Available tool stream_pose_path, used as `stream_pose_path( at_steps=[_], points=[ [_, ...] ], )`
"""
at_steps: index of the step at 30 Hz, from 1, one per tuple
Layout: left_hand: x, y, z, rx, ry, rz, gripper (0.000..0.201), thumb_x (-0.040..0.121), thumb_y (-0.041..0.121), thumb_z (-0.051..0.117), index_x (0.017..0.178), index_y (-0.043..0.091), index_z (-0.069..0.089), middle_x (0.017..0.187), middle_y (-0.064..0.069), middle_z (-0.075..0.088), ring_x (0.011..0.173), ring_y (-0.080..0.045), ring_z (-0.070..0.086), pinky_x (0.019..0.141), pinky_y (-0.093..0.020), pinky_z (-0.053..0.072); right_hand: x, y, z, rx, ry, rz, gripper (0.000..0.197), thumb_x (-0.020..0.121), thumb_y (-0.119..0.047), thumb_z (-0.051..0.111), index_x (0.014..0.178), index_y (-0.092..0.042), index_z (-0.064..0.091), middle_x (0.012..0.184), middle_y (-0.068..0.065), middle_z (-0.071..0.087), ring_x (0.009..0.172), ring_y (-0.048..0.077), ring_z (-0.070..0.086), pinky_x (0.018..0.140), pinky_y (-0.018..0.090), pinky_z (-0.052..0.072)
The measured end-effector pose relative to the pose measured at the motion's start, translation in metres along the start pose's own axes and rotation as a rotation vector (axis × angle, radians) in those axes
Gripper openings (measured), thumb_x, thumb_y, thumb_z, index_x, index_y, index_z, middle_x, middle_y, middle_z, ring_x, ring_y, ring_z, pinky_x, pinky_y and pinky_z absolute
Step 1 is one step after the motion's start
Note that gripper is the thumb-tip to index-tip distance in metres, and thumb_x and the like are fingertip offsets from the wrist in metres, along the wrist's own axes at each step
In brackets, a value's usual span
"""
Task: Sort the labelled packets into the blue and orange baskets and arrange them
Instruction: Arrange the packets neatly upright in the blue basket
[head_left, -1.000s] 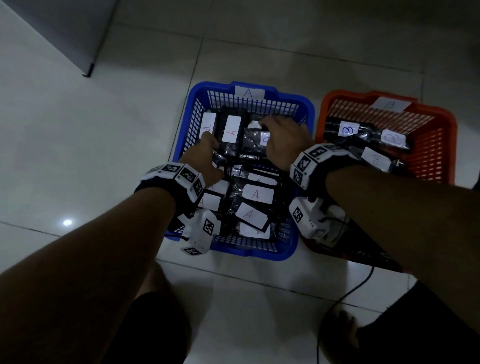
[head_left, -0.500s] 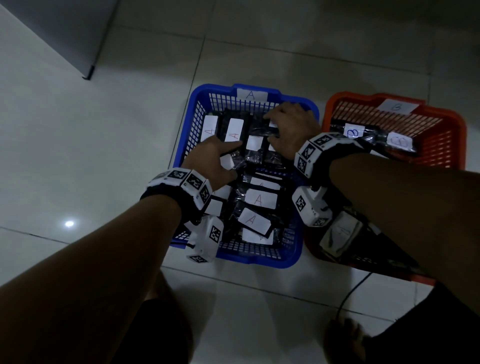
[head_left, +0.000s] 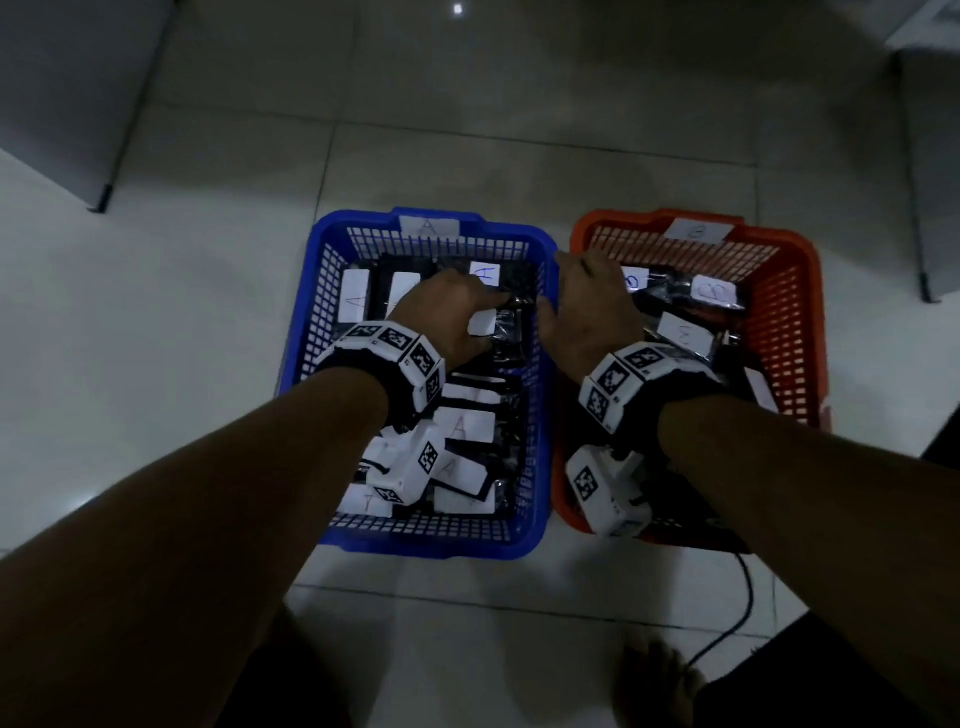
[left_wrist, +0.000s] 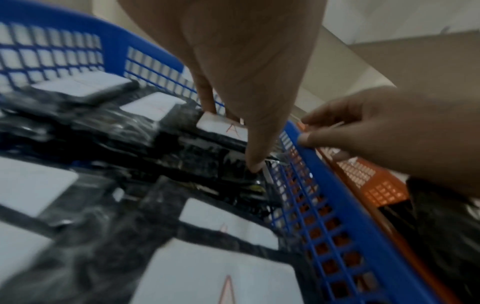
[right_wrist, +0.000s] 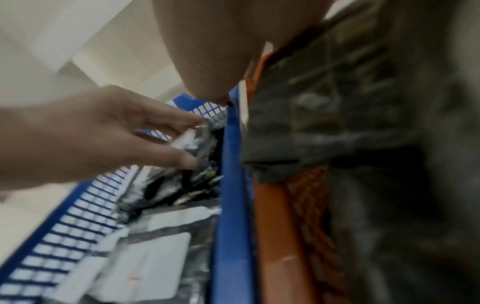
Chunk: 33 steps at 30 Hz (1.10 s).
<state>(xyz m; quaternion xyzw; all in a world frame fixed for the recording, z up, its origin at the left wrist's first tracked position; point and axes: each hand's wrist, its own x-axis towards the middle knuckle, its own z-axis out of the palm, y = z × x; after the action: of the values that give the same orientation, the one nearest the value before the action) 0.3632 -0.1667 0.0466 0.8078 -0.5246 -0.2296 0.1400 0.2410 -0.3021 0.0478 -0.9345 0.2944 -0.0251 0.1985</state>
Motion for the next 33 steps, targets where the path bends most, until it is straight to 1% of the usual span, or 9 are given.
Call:
stream_pose_path(
  at_steps=[4, 9, 14, 17, 20, 22, 23, 27, 33],
  points=[
    [0.004, 0.004, 0.008, -0.028, 0.069, 0.015, 0.039, 0.079, 0.02, 0.07, 0.118, 0.02, 0.066, 0.114, -0.006, 0.066, 0.107, -0.026, 0.056, 0.088, -0.029, 0.044, -0.006, -0.004, 0.001, -0.02, -0.011, 0.051, 0.049, 0.09, -0.029, 0.054, 0.134, -0.008, 0.046, 0.132, 0.012, 0.043, 0.123, 0.032, 0.04, 0.102, 0.043, 0.04],
    [0.002, 0.0, 0.011, 0.01, 0.073, 0.061, 0.042, 0.074, 0.014, 0.076, 0.115, 0.01, 0.068, 0.109, -0.012, 0.064, 0.105, -0.033, 0.055, 0.09, -0.033, 0.041, -0.012, -0.004, -0.001, -0.055, -0.022, 0.006, 0.048, 0.092, -0.028, 0.053, 0.135, -0.008, 0.047, 0.139, 0.009, 0.041, 0.129, 0.029, 0.036, 0.104, 0.043, 0.038],
    [-0.001, 0.005, 0.005, -0.118, 0.105, 0.042, 0.053, 0.072, 0.019, 0.08, 0.122, 0.011, 0.063, 0.111, -0.011, 0.064, 0.104, -0.026, 0.058, 0.089, -0.027, 0.041, -0.016, -0.008, 0.001, -0.031, -0.115, -0.039, 0.051, 0.093, -0.015, 0.051, 0.142, -0.004, 0.04, 0.154, 0.011, 0.028, 0.14, 0.028, 0.023, 0.113, 0.04, 0.03],
    [-0.015, -0.001, -0.004, -0.139, 0.211, -0.04, 0.057, 0.073, 0.031, 0.079, 0.124, 0.014, 0.061, 0.114, -0.006, 0.063, 0.105, -0.019, 0.057, 0.091, -0.028, 0.045, -0.019, -0.01, -0.002, -0.02, -0.153, -0.045, 0.053, 0.093, -0.015, 0.053, 0.144, -0.006, 0.038, 0.155, 0.011, 0.024, 0.143, 0.027, 0.02, 0.116, 0.04, 0.027],
    [-0.039, -0.013, -0.015, -0.069, 0.324, -0.17, 0.051, 0.078, 0.033, 0.075, 0.123, 0.014, 0.06, 0.118, -0.009, 0.062, 0.11, -0.023, 0.055, 0.095, -0.034, 0.044, -0.025, -0.016, -0.005, 0.001, -0.093, -0.105, 0.047, 0.088, -0.014, 0.057, 0.134, -0.007, 0.052, 0.146, 0.013, 0.042, 0.135, 0.031, 0.037, 0.107, 0.047, 0.038],
    [-0.059, -0.021, -0.02, -0.04, 0.317, -0.229, 0.045, 0.078, 0.032, 0.075, 0.118, 0.014, 0.063, 0.114, -0.01, 0.062, 0.107, -0.025, 0.057, 0.091, -0.037, 0.047, -0.03, -0.025, -0.005, 0.007, -0.016, -0.239, 0.035, 0.084, -0.014, 0.06, 0.118, -0.008, 0.064, 0.126, 0.011, 0.059, 0.115, 0.031, 0.054, 0.092, 0.047, 0.049],
    [-0.069, -0.025, -0.02, -0.016, 0.272, -0.226, 0.042, 0.078, 0.032, 0.075, 0.115, 0.014, 0.065, 0.111, -0.009, 0.063, 0.102, -0.025, 0.059, 0.087, -0.037, 0.05, -0.033, -0.032, -0.006, 0.007, -0.051, -0.304, 0.03, 0.084, -0.017, 0.059, 0.113, -0.01, 0.065, 0.118, 0.008, 0.062, 0.108, 0.028, 0.058, 0.087, 0.044, 0.051],
    [-0.104, -0.028, -0.01, 0.03, -0.015, -0.175, 0.031, 0.077, 0.04, 0.073, 0.103, 0.022, 0.073, 0.104, -0.001, 0.068, 0.094, -0.02, 0.064, 0.079, -0.035, 0.054, -0.042, -0.055, 0.006, -0.13, -0.527, -0.387, 0.035, 0.088, -0.042, 0.057, 0.114, -0.02, 0.064, 0.115, 0.0, 0.061, 0.106, 0.022, 0.058, 0.082, 0.033, 0.051],
    [-0.123, -0.021, 0.003, -0.018, -0.059, -0.156, 0.028, 0.078, 0.043, 0.071, 0.098, 0.024, 0.073, 0.097, 0.002, 0.067, 0.086, -0.017, 0.062, 0.073, -0.032, 0.053, -0.054, -0.058, 0.019, -0.186, -0.649, -0.398, 0.044, 0.082, -0.049, 0.066, 0.113, -0.019, 0.06, 0.116, 0.001, 0.05, 0.108, 0.02, 0.05, 0.088, 0.034, 0.046]
  ],
)
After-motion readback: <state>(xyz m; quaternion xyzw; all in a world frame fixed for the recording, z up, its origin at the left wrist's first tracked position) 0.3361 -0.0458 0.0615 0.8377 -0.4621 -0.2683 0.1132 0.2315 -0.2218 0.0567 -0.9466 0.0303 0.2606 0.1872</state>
